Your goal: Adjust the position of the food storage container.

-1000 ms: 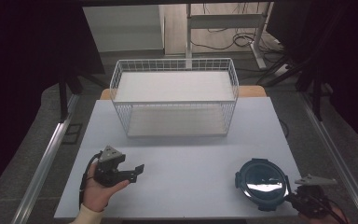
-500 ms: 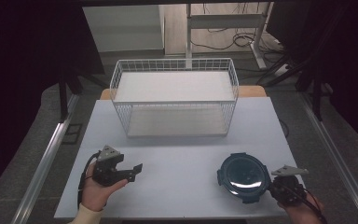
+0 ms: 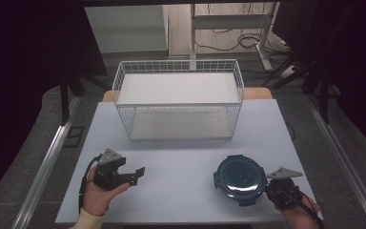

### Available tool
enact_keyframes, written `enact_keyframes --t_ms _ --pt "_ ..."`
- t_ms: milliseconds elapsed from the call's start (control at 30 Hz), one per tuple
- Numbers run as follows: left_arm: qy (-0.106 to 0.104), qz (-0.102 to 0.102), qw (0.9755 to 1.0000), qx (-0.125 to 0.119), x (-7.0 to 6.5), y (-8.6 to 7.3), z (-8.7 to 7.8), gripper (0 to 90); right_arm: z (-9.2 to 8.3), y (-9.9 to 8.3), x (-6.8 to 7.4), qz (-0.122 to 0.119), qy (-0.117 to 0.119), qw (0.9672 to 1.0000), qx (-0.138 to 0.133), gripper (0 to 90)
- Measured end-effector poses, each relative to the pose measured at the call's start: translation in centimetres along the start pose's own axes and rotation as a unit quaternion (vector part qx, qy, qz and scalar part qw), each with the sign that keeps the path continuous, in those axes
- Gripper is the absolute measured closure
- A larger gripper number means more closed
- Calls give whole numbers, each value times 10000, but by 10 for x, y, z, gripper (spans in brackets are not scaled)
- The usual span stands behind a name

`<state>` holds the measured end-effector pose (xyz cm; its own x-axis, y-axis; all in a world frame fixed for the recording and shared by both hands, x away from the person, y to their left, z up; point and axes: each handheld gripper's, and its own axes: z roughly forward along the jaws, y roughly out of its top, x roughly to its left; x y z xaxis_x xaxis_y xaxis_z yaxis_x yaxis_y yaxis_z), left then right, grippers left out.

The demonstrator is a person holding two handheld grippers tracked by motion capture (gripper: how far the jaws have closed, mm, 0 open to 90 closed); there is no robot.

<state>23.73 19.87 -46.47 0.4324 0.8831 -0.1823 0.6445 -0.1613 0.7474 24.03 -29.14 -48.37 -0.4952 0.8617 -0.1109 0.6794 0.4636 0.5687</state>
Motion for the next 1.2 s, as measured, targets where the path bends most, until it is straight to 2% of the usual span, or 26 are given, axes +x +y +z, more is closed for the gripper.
enact_keyframes --t_ms 167,367,533,667,867,1067,1200 --pt "7 -30 10000 -12 1 0 0 187 3 3 6 -69 -5 10000 -21 898" --pt "15 -64 10000 -60 3 0 -4 187 9 13 20 -223 -39 9997 -83 898" --pt "22 -108 9999 -82 6 1 -6 192 16 22 31 -316 32 9994 -104 898" --pt "20 -107 9999 -85 6 1 -6 193 19 31 37 -231 67 9996 -132 898" --pt "17 -119 9999 -100 6 1 -7 194 24 43 46 -248 141 9994 -216 899" --pt "11 -137 9999 -105 7 1 -7 194 35 52 60 -419 275 9987 -88 898" --pt "22 -148 9998 -91 8 0 -6 194 40 59 69 -529 340 9980 -95 898"
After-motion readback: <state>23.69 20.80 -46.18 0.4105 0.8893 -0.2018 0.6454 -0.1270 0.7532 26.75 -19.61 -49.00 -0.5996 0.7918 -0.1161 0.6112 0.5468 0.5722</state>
